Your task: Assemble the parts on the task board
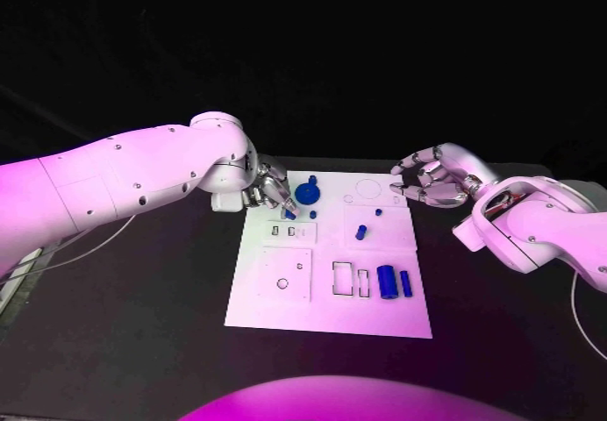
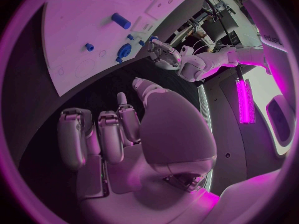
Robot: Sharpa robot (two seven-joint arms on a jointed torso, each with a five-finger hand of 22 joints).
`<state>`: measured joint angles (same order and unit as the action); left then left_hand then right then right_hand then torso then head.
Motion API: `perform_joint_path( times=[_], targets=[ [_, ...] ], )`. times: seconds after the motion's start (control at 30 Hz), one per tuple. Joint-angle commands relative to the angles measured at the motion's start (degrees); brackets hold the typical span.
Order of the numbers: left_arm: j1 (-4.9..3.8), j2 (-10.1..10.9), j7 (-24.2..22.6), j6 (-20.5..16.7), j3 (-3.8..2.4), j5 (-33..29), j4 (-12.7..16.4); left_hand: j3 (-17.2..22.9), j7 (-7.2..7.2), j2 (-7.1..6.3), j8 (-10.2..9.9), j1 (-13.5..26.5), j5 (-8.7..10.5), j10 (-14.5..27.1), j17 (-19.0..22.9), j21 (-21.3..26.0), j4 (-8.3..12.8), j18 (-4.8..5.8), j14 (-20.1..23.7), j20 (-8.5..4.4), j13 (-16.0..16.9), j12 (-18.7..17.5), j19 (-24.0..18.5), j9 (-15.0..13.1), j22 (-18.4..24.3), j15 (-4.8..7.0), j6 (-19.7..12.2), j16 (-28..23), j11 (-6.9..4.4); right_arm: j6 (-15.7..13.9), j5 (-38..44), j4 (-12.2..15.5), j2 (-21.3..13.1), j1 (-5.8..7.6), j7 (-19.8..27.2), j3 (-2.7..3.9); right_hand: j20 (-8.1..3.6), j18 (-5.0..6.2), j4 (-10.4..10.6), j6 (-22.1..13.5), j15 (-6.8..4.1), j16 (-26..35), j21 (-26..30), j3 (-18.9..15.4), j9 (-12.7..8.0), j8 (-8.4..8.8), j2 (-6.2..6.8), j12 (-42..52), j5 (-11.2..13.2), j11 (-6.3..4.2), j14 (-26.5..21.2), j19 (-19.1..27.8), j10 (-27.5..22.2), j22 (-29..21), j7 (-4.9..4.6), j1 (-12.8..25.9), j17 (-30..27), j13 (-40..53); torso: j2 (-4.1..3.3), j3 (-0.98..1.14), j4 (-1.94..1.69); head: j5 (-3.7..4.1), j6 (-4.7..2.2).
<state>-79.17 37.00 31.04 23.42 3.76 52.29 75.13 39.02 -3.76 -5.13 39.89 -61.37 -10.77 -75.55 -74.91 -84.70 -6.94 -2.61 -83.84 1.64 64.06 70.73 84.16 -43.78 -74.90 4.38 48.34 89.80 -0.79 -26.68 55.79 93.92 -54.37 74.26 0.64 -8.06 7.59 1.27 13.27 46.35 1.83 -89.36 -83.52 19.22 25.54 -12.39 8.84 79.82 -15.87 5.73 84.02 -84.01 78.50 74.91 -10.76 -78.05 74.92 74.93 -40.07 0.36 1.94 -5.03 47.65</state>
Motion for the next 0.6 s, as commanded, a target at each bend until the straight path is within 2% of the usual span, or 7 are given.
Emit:
perform_joint_path(
  times=[0.03,0.2,0.33,0.6],
  targets=[
    [-0.33,-1.3,0.8,5.1,0.31,-1.7,-1.8,6.5,0.09,2.4,-0.2,-2.0,0.21,-0.6,-15.1,0.2,6.5,0.11,-6.2,0.39,0.3,0.4,0.4,0.0,-3.7,-0.37,0.5,0.2,0.16,0.7,0.7,0.0,0.0,-0.03,-0.2,-0.01,-0.46,0.54,0.4,-0.2,-0.56,0.4,0.2,0.1,-0.1,-0.31,0.19,-0.1,0.3,-0.1,5.3,-2.2,0.0,9.8,0.2,0.4,12.7,3.7,-0.04,-0.02,-0.1,-0.07,0.11],
    [-0.55,-3.3,0.9,4.9,1.04,-2.2,-4.2,8.2,0.19,2.27,0.0,-1.0,-0.09,-0.9,-15.1,0.1,7.6,0.14,-6.2,0.41,0.7,0.8,0.5,-0.2,-3.9,-0.31,1.1,0.2,0.08,0.6,0.7,-0.1,0.1,-0.03,-0.2,-0.01,-0.46,0.54,0.4,-0.2,-0.56,0.4,0.2,0.1,-0.1,-0.31,0.19,-0.1,0.3,-0.1,5.3,-2.2,0.0,9.8,0.2,0.4,12.7,3.7,-0.11,-0.1,0.08,-0.22,0.17],
    [-0.6,-4.4,0.9,4.4,1.62,-2.6,-5.2,10.7,0.56,2.16,0.9,1.8,-0.3,-1.3,-15.1,0.0,8.5,0.18,-6.2,0.24,1.0,1.2,0.6,-1.1,-4.2,-0.08,2.1,0.2,-0.22,0.6,0.7,-0.1,0.2,-0.03,-0.2,-0.02,-0.46,0.54,0.4,-0.2,-0.56,0.4,0.2,0.1,-0.1,-0.31,0.19,-0.1,0.3,-0.1,5.3,-2.2,0.0,9.8,0.2,0.4,12.7,3.7,-0.1,-0.07,0.06,-0.25,0.25],
    [-0.61,-4.8,0.8,2.8,2.16,-2.8,-5.1,12.0,0.99,2.31,1.8,3.7,-0.63,-2.2,-15.1,-0.2,9.0,0.25,-6.2,-0.03,2.2,2.2,0.8,-1.9,-4.5,0.23,2.7,0.2,-0.58,0.6,0.7,-0.2,0.3,-0.03,-0.1,-0.02,-0.47,0.54,0.3,-0.3,-0.58,0.4,0.2,0.2,-0.1,-0.37,0.25,-0.1,0.2,-0.12,5.3,-2.2,0.0,9.8,0.22,0.4,12.6,3.7,-0.1,-0.09,0.01,-0.07,0.36]
  ],
)
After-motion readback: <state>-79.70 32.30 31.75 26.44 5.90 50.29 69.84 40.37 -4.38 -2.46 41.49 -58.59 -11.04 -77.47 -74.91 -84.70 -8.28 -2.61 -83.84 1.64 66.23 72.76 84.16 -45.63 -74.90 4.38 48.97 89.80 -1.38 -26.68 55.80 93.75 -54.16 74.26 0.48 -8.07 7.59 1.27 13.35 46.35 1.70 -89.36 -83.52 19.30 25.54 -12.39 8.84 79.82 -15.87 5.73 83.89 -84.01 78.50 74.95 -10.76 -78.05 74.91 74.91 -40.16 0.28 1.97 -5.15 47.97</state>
